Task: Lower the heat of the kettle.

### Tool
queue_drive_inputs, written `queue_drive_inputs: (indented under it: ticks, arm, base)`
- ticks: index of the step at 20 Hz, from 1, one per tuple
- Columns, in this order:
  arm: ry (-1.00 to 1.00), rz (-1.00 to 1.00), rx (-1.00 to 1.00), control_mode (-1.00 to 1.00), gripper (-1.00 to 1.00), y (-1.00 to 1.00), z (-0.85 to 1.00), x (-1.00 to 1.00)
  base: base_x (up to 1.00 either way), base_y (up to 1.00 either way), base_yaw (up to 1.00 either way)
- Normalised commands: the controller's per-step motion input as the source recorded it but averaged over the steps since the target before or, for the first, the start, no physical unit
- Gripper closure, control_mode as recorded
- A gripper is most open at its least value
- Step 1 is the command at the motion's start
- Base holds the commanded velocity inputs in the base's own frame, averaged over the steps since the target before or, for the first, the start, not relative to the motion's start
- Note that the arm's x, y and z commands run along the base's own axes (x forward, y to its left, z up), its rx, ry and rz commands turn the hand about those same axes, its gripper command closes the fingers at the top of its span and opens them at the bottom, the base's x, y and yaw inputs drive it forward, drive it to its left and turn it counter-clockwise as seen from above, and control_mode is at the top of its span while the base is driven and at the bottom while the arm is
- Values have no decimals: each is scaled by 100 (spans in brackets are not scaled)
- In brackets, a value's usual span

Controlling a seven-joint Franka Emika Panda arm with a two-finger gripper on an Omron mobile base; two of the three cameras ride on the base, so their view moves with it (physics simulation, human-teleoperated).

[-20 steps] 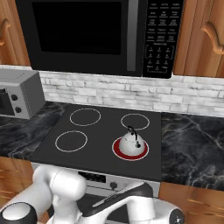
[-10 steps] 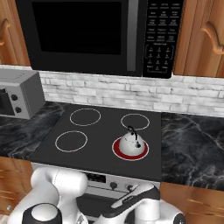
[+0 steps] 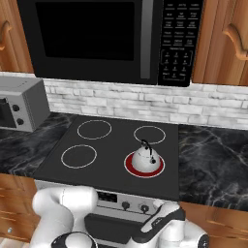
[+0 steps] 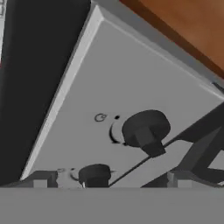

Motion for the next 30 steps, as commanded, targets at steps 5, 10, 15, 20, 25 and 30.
queue_drive_inputs:
  ticks: [5, 10, 15, 20, 25, 30]
  arm:
    - [-10, 0, 12, -100, -100, -32, -31, 4]
    - [-3, 0, 3, -100, -100, -20, -22, 20]
    - [0, 0, -1, -100, -100, 0, -19, 28]
    - [0, 0, 0, -100, -100, 0, -19, 11]
    - [-5, 0, 0, -100, -100, 0, -2, -1]
    - [-1, 0, 0, -100, -100, 0, 4, -1]
  base:
    - [0, 0, 0]
    - [0, 0, 0]
    - [0, 0, 0]
    - [0, 0, 0]
    - [0, 0, 0]
    - [0, 0, 0]
